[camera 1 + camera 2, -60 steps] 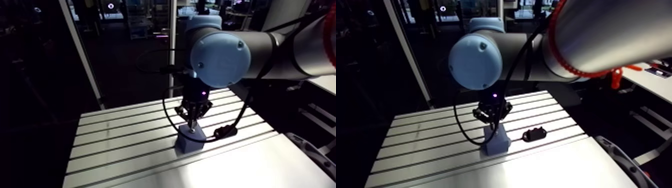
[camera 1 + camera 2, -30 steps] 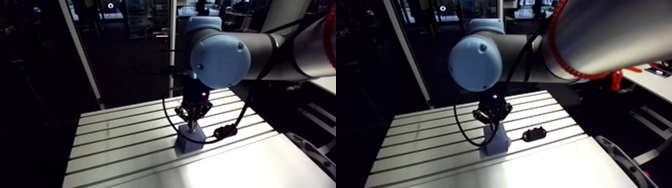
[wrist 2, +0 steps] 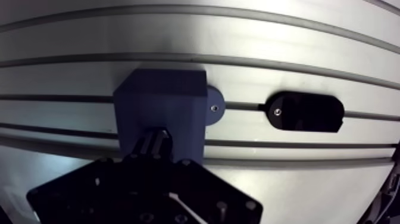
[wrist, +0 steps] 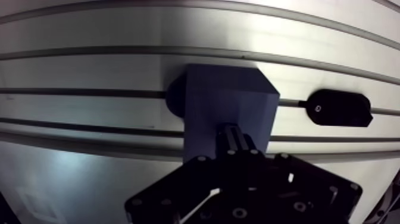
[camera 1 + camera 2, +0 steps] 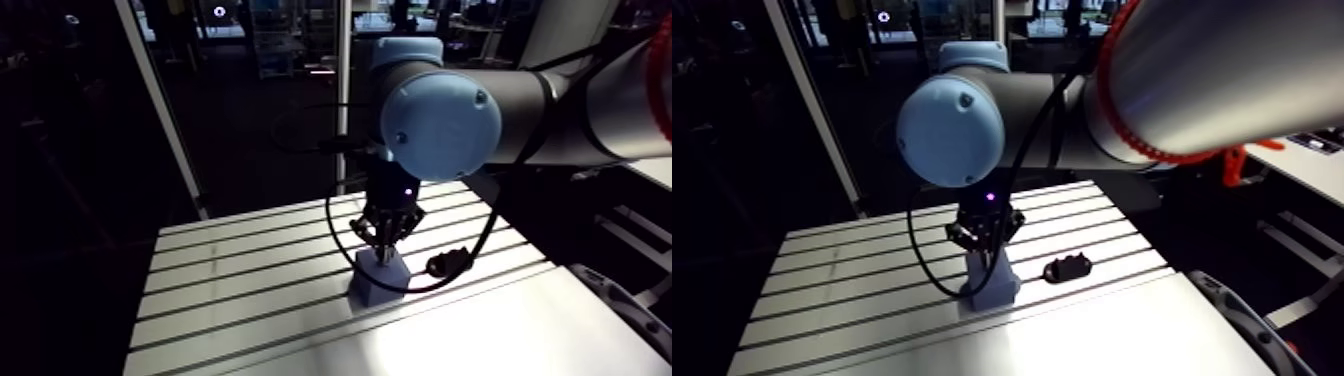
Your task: Pick up the M10 bolt and insert it into the hex recess until seated.
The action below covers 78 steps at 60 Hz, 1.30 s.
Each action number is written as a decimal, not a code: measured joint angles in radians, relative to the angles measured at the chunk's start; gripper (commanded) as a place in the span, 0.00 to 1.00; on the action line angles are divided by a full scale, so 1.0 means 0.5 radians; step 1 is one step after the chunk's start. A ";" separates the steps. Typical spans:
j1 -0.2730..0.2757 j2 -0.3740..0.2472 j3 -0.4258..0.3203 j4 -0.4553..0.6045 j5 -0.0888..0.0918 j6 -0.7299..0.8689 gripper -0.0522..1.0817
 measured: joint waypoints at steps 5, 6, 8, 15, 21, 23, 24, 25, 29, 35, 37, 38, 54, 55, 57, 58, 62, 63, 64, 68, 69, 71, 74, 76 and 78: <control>-0.001 0.000 0.002 0.000 0.000 -0.005 1.00; -0.001 0.001 0.003 0.000 0.000 -0.006 1.00; -0.002 0.001 0.004 0.000 0.000 -0.007 1.00; -0.002 0.002 0.007 0.000 -0.001 -0.010 1.00; -0.003 0.003 0.010 0.000 -0.001 -0.011 1.00; -0.003 0.003 0.011 0.000 -0.001 -0.011 1.00; -0.003 0.003 0.011 0.000 -0.001 -0.011 1.00; -0.003 0.004 0.012 0.000 -0.001 -0.011 1.00; -0.003 0.005 0.012 0.000 -0.001 -0.011 1.00; -0.003 0.008 0.013 0.000 0.000 -0.012 1.00; -0.003 0.009 0.013 0.000 0.000 -0.013 1.00; -0.003 0.009 0.014 0.000 0.000 -0.013 1.00; -0.003 0.019 0.014 -0.028 -0.001 -0.023 1.00; -0.003 0.020 0.014 -0.031 -0.001 -0.023 1.00; -0.003 0.022 0.014 -0.036 -0.001 -0.024 1.00; -0.003 0.023 0.014 -0.038 -0.001 -0.025 1.00; -0.004 0.024 0.014 -0.043 -0.001 -0.025 1.00; -0.004 0.025 0.014 -0.044 -0.001 -0.026 1.00; -0.004 0.025 0.014 -0.045 -0.001 -0.026 1.00; -0.005 0.025 0.015 -0.048 0.000 -0.026 1.00; -0.005 0.025 0.015 -0.049 0.000 -0.026 1.00; -0.006 0.025 0.015 -0.049 0.001 -0.026 1.00; -0.007 0.025 0.013 -0.049 0.004 -0.026 1.00; -0.007 0.024 0.011 -0.049 0.005 -0.026 1.00; -0.008 0.022 0.008 -0.047 0.006 -0.026 1.00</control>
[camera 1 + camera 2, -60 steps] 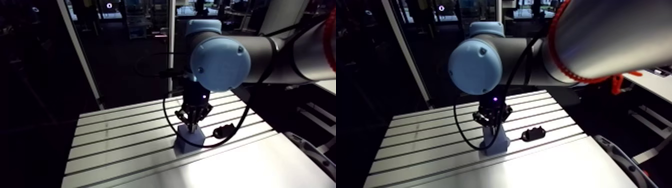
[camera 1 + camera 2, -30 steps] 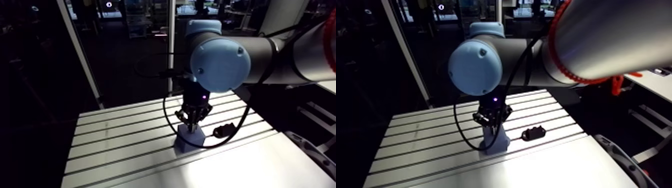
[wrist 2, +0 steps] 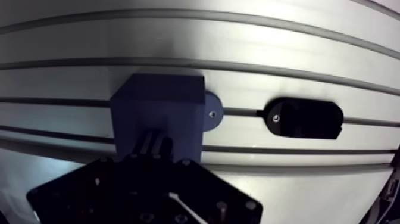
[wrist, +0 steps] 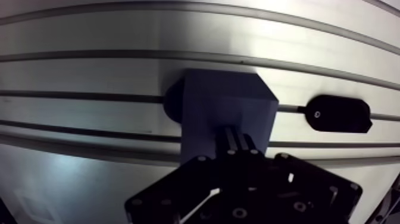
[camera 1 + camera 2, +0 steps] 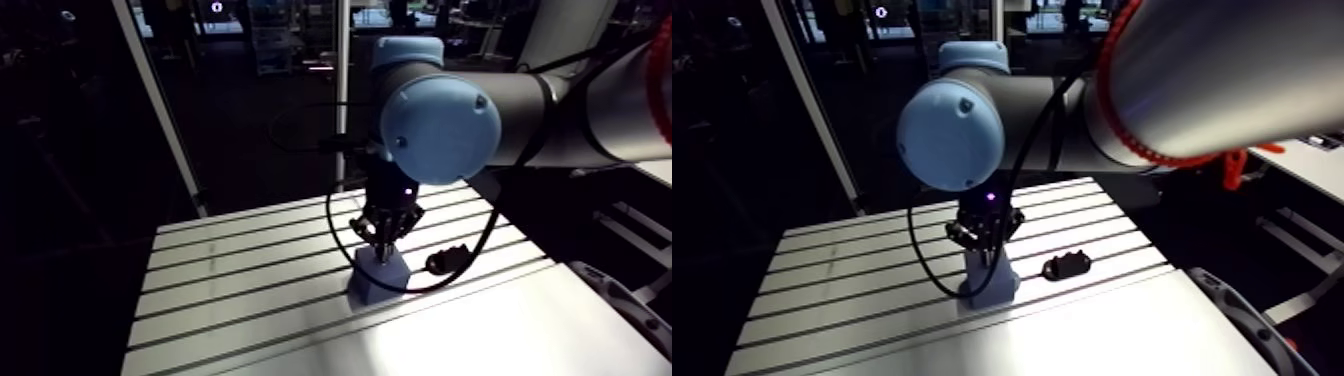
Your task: Pick up the M10 bolt and insert it into the hex recess until seated.
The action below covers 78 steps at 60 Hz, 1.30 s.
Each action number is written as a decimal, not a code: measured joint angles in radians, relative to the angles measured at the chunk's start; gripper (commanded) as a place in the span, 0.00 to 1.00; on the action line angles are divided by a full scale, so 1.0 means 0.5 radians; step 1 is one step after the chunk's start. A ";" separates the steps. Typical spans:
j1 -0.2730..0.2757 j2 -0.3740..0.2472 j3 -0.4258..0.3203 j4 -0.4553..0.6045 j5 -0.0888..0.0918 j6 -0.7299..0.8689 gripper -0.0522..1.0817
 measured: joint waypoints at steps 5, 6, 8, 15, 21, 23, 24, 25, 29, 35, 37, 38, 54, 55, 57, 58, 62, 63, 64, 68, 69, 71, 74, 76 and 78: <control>0.000 -0.009 -0.010 0.006 0.005 0.000 1.00; 0.000 -0.010 -0.011 0.007 0.005 0.000 1.00; 0.001 -0.014 -0.015 0.010 0.006 0.000 1.00; 0.005 -0.034 -0.029 0.024 0.009 0.000 0.94; 0.009 -0.060 -0.046 0.054 0.012 0.001 0.62; 0.010 -0.070 -0.053 0.068 0.012 0.002 0.31; 0.010 -0.075 -0.057 0.075 0.012 0.002 0.06; 0.011 -0.081 -0.061 0.082 0.012 0.003 0.06; 0.013 -0.104 -0.079 0.115 0.012 0.004 0.05; 0.015 -0.147 -0.112 0.177 0.012 0.006 0.05; 0.015 -0.163 -0.125 0.202 0.012 0.006 0.05; 0.016 -0.170 -0.131 0.213 0.012 0.006 0.05; 0.030 -0.280 -0.262 0.499 0.011 0.034 0.05; 0.030 -0.287 -0.273 0.522 0.010 0.037 0.05; 0.031 -0.301 -0.293 0.560 0.009 0.044 0.05; 0.032 -0.308 -0.304 0.582 0.009 0.049 0.05; 0.033 -0.336 -0.343 0.648 0.007 0.072 0.05; 0.033 -0.344 -0.354 0.666 0.006 0.079 0.05; 0.033 -0.352 -0.364 0.682 0.006 0.086 0.05; 0.034 -0.381 -0.404 0.743 0.003 0.111 0.05; 0.034 -0.394 -0.420 0.768 0.002 0.120 0.05; 0.034 -0.408 -0.438 0.796 0.002 0.130 0.05; 0.035 -0.427 -0.467 0.838 0.002 0.143 0.05; 0.035 -0.440 -0.488 0.871 0.002 0.151 0.05; 0.035 -0.452 -0.509 0.903 0.003 0.158 0.05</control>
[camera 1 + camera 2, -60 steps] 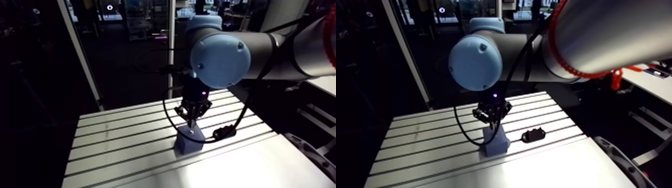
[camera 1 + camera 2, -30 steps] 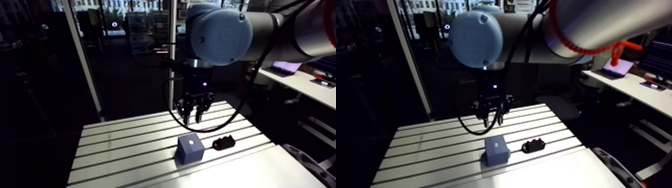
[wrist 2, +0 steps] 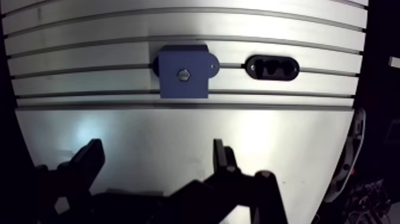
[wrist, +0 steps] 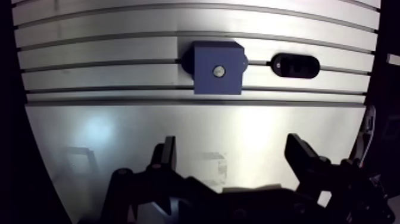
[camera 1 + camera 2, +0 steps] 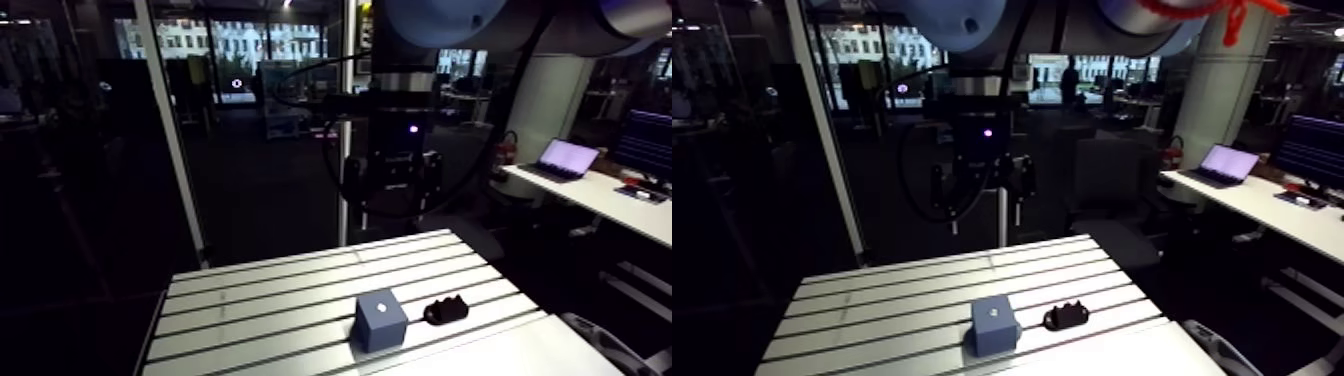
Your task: Pick up the M10 bolt and insert it into the hex recess until seated.
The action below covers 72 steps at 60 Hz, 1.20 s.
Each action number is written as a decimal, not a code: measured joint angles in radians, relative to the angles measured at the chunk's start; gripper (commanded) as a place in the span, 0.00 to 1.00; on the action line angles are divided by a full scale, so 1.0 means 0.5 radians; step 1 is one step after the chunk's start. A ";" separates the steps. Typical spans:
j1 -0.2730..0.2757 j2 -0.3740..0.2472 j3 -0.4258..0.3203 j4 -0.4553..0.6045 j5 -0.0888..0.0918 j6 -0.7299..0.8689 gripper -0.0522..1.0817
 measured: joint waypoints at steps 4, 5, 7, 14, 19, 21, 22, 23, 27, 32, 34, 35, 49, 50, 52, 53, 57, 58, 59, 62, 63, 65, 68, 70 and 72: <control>0.001 -0.022 -0.045 0.069 0.002 0.012 0.05; 0.002 -0.027 -0.056 0.086 0.002 0.015 0.05; 0.003 -0.035 -0.081 0.121 0.002 0.019 0.05; 0.009 -0.057 -0.172 0.238 0.003 0.028 0.05; 0.015 -0.067 -0.248 0.319 0.004 0.032 0.05; 0.017 -0.070 -0.276 0.345 0.004 0.033 0.05; 0.018 -0.070 -0.288 0.356 0.004 0.033 0.05; 0.018 -0.071 -0.299 0.367 0.004 0.033 0.05; 0.021 -0.071 -0.342 0.404 0.006 0.034 0.05; 0.025 -0.066 -0.379 0.432 0.009 0.035 0.05; 0.027 -0.063 -0.391 0.439 0.011 0.035 0.05; 0.027 -0.060 -0.396 0.442 0.011 0.036 0.05; 0.055 -0.008 -0.441 0.434 0.023 0.069 0.05; 0.060 -0.003 -0.444 0.429 0.023 0.073 0.05; 0.069 0.007 -0.451 0.419 0.025 0.079 0.05; 0.074 0.012 -0.454 0.414 0.026 0.083 0.05; 0.096 0.031 -0.471 0.397 0.029 0.093 0.05; 0.103 0.036 -0.476 0.393 0.030 0.096 0.05; 0.108 0.041 -0.481 0.390 0.031 0.098 0.05; 0.123 0.056 -0.496 0.382 0.031 0.106 0.05; 0.128 0.060 -0.501 0.380 0.031 0.110 0.05; 0.136 0.069 -0.511 0.376 0.030 0.118 0.05; 0.149 0.080 -0.528 0.372 0.027 0.133 0.05; 0.154 0.085 -0.536 0.370 0.025 0.141 0.05; 0.159 0.089 -0.543 0.369 0.023 0.148 0.05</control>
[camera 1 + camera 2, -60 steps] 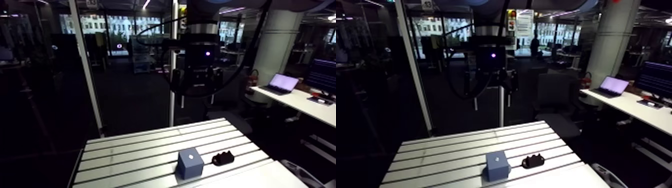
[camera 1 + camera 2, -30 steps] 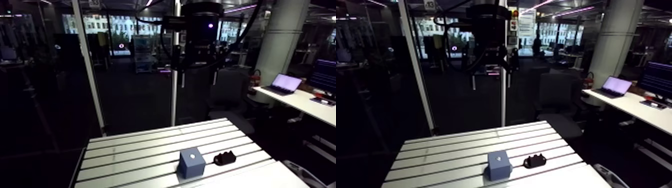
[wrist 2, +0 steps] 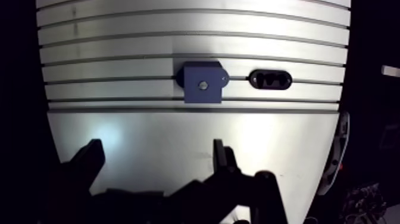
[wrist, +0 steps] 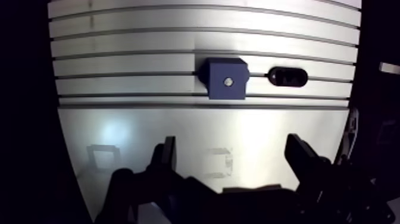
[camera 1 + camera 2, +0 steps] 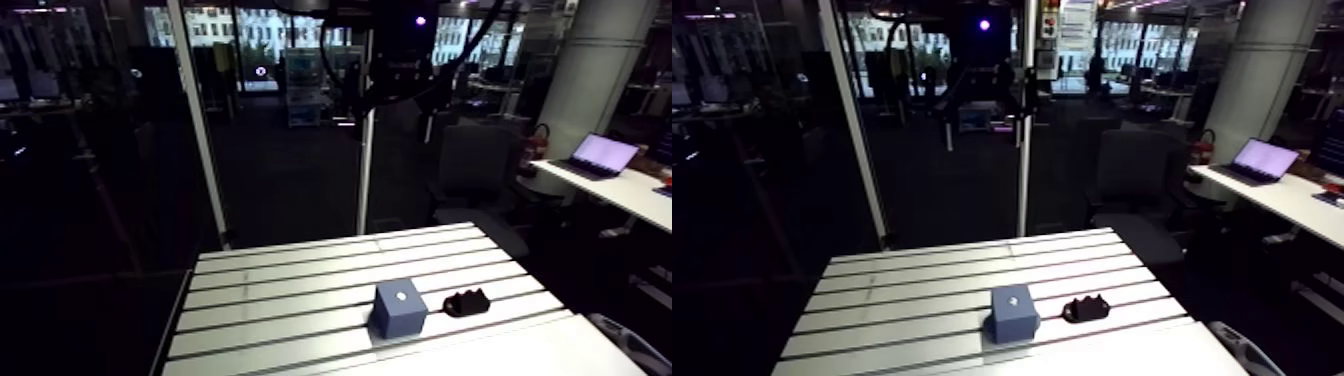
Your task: Pick up the M10 bolt and insert it into the hex recess until seated.
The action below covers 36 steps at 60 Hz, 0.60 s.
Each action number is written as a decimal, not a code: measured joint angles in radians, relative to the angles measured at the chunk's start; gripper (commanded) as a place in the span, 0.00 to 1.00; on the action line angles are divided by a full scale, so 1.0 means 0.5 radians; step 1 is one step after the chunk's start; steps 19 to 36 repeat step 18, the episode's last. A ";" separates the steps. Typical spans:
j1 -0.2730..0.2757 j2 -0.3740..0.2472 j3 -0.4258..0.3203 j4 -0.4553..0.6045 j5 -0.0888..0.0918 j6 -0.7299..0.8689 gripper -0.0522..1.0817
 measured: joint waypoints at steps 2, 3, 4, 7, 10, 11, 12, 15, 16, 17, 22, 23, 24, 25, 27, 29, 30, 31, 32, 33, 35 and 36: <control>0.004 0.003 -0.006 -0.001 -0.002 0.006 0.05; 0.006 0.005 -0.008 -0.001 -0.003 0.009 0.05; 0.007 0.006 -0.010 -0.002 -0.003 0.011 0.05; 0.011 0.009 -0.015 -0.002 -0.005 0.016 0.05; 0.013 0.012 -0.018 -0.003 -0.006 0.020 0.05; 0.014 0.013 -0.019 -0.003 -0.006 0.021 0.05; 0.015 0.014 -0.020 -0.003 -0.006 0.022 0.05; 0.016 0.016 -0.020 -0.003 -0.007 0.024 0.05; 0.017 0.017 -0.020 -0.003 -0.007 0.024 0.05; 0.017 0.017 -0.020 -0.003 -0.008 0.025 0.05; 0.017 0.018 -0.020 -0.003 -0.008 0.025 0.05; 0.017 0.018 -0.020 -0.003 -0.008 0.025 0.05; 0.017 0.018 -0.020 -0.003 -0.008 0.025 0.05; 0.017 0.018 -0.020 -0.003 -0.008 0.025 0.05; 0.017 0.018 -0.020 -0.003 -0.008 0.025 0.05; 0.017 0.018 -0.020 -0.003 -0.008 0.025 0.05; 0.017 0.018 -0.020 -0.003 -0.008 0.025 0.05; 0.017 0.018 -0.020 -0.003 -0.008 0.025 0.05; 0.017 0.018 -0.020 -0.003 -0.008 0.025 0.05; 0.017 0.018 -0.020 -0.003 -0.008 0.025 0.05; 0.017 0.018 -0.020 -0.003 -0.008 0.025 0.05; 0.017 0.018 -0.020 -0.003 -0.008 0.025 0.05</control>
